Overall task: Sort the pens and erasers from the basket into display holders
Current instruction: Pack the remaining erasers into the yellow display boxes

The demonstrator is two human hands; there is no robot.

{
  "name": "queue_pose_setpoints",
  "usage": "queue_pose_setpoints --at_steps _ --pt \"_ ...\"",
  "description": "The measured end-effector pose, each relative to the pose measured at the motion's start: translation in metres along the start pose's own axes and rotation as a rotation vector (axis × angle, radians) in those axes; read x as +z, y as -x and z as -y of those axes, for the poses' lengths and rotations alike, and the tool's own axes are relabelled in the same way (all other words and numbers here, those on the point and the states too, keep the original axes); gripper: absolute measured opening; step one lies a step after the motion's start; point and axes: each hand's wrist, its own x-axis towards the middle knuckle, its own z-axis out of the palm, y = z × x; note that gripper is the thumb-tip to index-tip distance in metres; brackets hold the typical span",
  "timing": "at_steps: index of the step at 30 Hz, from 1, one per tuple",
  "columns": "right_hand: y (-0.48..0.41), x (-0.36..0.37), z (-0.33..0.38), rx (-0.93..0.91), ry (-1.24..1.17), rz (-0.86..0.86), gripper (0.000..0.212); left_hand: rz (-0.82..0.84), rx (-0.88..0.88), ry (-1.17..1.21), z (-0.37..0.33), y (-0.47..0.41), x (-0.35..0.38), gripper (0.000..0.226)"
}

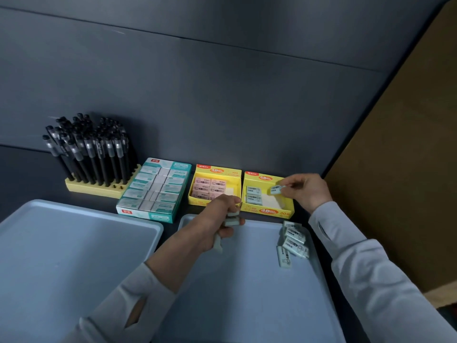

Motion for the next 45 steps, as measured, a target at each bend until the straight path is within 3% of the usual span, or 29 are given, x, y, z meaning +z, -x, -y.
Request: queue_pose_setpoints --at_steps 8,15,21,26,28,30,32,33,36,45 --pt "-0.002 0.021 0.0 -0.084 0.211 0.007 0.014 0.12 0.11 -0.166 0.003 0.002 -0.009 0.035" --pt "-0.003 0.023 0.003 -0.202 0.331 0.004 0.017 0.142 0.204 -0.327 0.003 0.004 -0.007 0.023" --pt "-0.002 0.03 0.003 -0.286 0.476 -0.032 0.015 0.11 0.219 -0.288 0.002 0.005 -0.003 0.036" --pt "-0.001 0.032 0.004 -0.277 0.617 0.047 0.026 0.08 0.243 -0.218 0.003 0.006 -0.001 0.026" --pt "0.004 0.026 0.011 -0.261 0.542 0.029 0.022 0.031 0.281 -0.21 0.005 0.005 -0.001 0.025" --pt "0.014 0.021 0.024 -0.225 0.21 0.06 0.013 -0.032 0.306 -0.204 0.005 0.002 0.0 0.02" --pt "0.027 0.017 0.042 -0.106 -0.208 0.241 0.013 -0.071 0.332 -0.207 0.005 -0.001 0.001 0.008" --pt "0.032 0.016 0.047 -0.075 -0.309 0.342 0.017 -0.087 0.342 -0.213 0.006 -0.002 0.002 0.007" --pt "0.04 0.015 0.051 -0.133 -0.316 0.478 0.019 -0.12 0.353 -0.233 0.007 -0.003 0.006 0.005" --pt "0.025 0.003 0.021 -0.066 -0.455 0.309 0.009 -0.142 0.262 -0.187 0.008 0.004 0.01 0.018"
